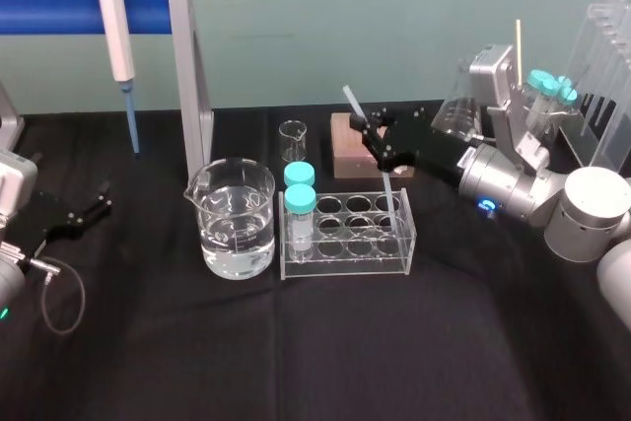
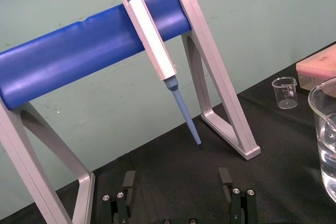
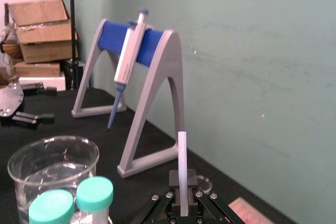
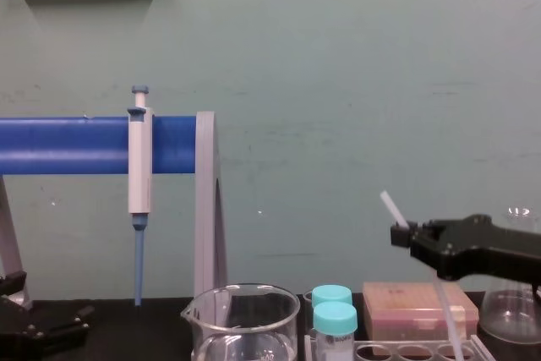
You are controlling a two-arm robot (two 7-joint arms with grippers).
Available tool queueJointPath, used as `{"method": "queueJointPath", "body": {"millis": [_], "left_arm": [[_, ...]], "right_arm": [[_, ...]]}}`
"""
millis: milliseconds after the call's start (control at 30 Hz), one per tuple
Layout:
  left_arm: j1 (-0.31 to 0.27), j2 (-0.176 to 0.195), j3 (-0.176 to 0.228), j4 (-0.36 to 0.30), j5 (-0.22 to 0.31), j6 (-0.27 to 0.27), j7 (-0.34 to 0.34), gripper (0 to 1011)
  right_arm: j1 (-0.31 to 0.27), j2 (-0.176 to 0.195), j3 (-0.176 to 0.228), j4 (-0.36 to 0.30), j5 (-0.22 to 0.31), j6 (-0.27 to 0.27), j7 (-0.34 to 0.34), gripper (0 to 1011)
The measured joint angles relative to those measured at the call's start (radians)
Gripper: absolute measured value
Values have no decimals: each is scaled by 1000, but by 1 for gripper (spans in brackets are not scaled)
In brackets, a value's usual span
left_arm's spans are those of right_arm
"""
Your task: Pick up the stirring rod with one hand, then place it down.
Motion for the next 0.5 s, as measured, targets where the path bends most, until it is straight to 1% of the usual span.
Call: {"method": "queueJointPath", "body": {"millis": [67,100,200,233,267,500], "left_arm": [[0,0,0,0,0,0,0,1000],[0,0,0,0,0,0,0,1000],[0,0,0,0,0,0,0,1000],[0,0,0,0,0,0,0,1000],[0,0,0,0,0,0,0,1000],[0,0,0,0,0,0,0,1000]], "right_arm": [[-6,3,5,-17,-1,-3,-7,72],[-15,9,14,-44,-1,-8,-15,72],[-24,13,26,-71,2,-11,-24,72],[-31,15,35,-94,8,-15,-29,72],[-31,15,35,-94,8,-15,-29,72],[-53,16,75,-173,47,-29,-43,72]]}}
